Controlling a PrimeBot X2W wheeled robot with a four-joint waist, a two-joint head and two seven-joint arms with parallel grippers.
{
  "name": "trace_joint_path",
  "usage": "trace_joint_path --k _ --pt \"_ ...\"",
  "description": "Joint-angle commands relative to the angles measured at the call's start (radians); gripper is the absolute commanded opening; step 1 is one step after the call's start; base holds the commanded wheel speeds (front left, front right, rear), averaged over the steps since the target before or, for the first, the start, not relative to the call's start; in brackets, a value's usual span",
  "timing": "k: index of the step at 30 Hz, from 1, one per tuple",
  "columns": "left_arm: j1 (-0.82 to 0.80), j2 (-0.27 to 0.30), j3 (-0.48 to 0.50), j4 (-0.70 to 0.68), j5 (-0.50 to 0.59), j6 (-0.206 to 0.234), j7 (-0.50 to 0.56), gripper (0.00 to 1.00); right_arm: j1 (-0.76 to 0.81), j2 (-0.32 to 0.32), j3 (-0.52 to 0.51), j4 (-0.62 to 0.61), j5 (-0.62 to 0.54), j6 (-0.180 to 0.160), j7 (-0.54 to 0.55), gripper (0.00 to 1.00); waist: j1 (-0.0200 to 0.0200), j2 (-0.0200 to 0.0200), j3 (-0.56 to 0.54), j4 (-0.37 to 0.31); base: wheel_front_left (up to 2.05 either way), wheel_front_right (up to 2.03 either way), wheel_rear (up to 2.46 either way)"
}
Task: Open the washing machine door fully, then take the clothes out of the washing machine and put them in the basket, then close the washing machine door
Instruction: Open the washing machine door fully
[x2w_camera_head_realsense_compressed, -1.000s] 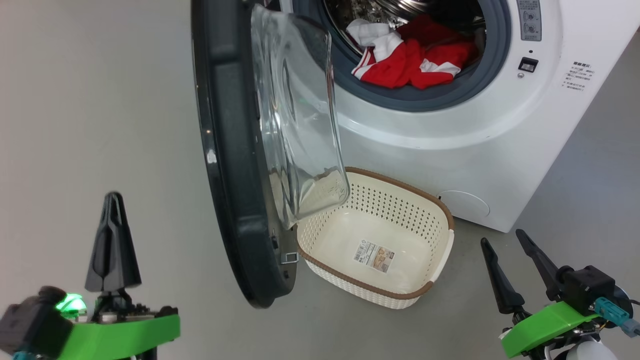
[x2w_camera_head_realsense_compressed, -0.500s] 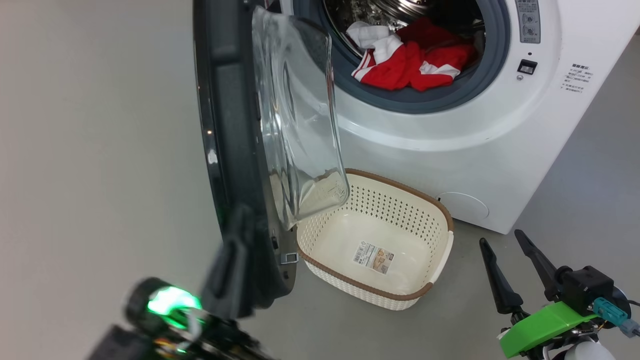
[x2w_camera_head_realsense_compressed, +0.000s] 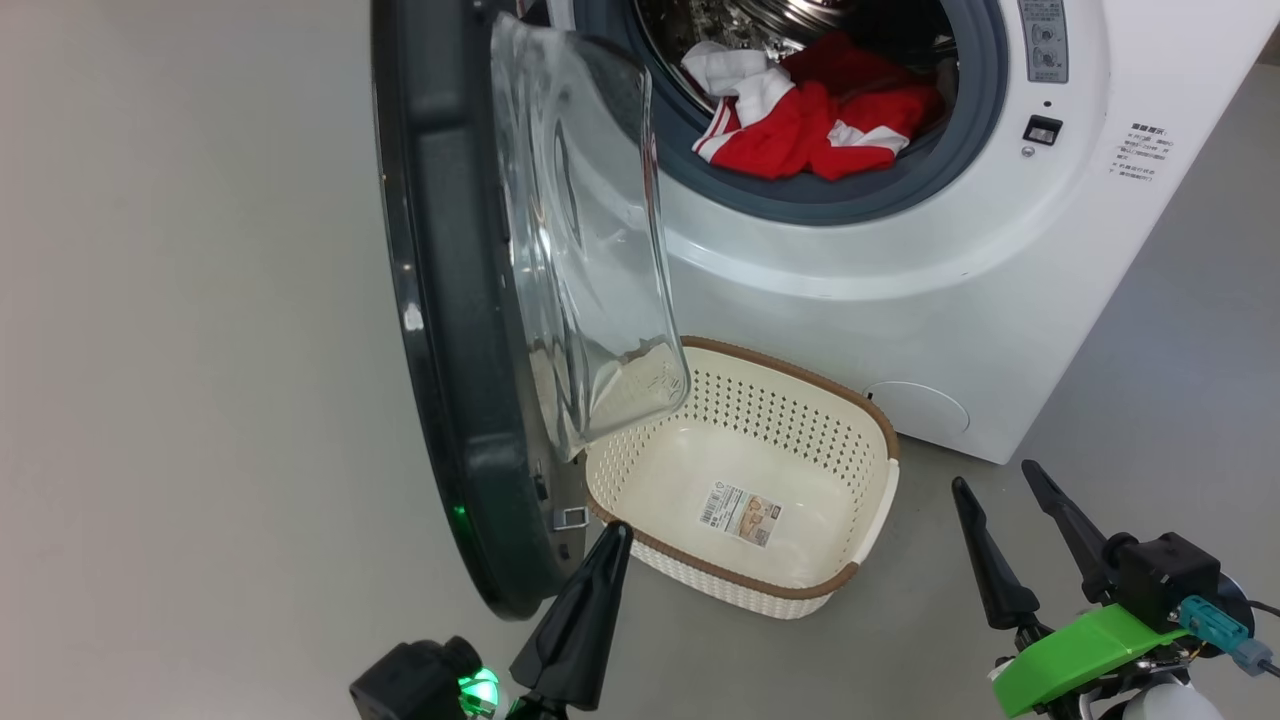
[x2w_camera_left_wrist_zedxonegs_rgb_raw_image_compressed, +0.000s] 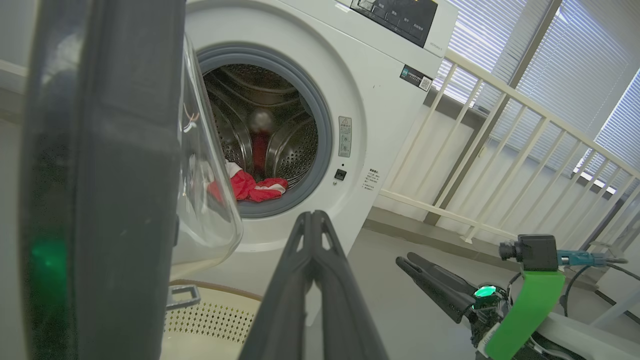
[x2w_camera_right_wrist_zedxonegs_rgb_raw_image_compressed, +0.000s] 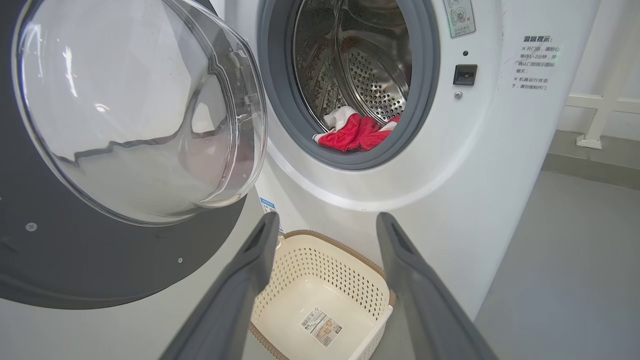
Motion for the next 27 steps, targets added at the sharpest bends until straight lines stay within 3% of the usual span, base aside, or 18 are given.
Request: trace_joint_path --k 1,12,27 --pt "-0.034 0.002 0.026 -0.01 -0.007 0.008 -0.002 0.0 -0.016 -0.003 0.026 -0.023 0.001 0.002 -0.012 1.0 0.0001 0.0 -0.001 -0.001 0.0 0.0 0.0" --pt "-0.069 0.002 0.066 0.113 -0.056 0.04 -0.009 0.0 -0.014 -0.003 0.032 -0.027 0.009 0.002 -0.012 1.0 0.0001 0.0 -0.006 -0.003 0.0 0.0 0.0" --pt "-0.08 0.002 0.136 0.161 -0.096 0.049 -0.013 0.0 -0.008 -0.003 0.026 -0.038 0.002 0.002 -0.012 1.0 0.0001 0.0 -0.009 0.004 0.0 0.0 0.0"
